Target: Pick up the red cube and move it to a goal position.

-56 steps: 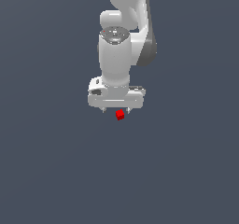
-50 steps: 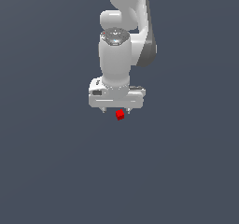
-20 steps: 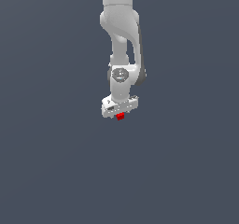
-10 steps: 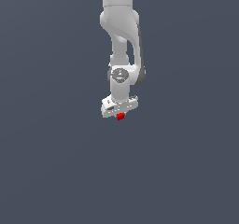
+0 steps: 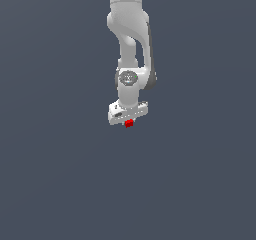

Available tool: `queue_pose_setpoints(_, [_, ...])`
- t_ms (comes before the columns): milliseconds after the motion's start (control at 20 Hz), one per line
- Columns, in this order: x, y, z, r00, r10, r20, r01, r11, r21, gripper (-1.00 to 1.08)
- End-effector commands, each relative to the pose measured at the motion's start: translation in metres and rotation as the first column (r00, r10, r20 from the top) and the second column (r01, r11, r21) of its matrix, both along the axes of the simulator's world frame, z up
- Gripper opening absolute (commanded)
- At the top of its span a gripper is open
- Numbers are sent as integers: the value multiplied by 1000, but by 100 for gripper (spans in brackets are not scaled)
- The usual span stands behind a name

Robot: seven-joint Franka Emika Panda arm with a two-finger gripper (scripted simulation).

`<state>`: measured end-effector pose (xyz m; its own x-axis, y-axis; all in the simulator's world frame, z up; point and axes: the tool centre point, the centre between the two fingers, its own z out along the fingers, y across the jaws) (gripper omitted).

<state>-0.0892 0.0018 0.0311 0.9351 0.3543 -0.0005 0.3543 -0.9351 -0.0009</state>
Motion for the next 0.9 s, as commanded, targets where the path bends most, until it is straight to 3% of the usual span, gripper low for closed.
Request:
queue_pose_setpoints(0, [0,-1,9,1000,0,1,0,1000,0,-100])
queue_pose_setpoints(850, [-3,-10,126,1000,1,1,-1,1000,-1,-100])
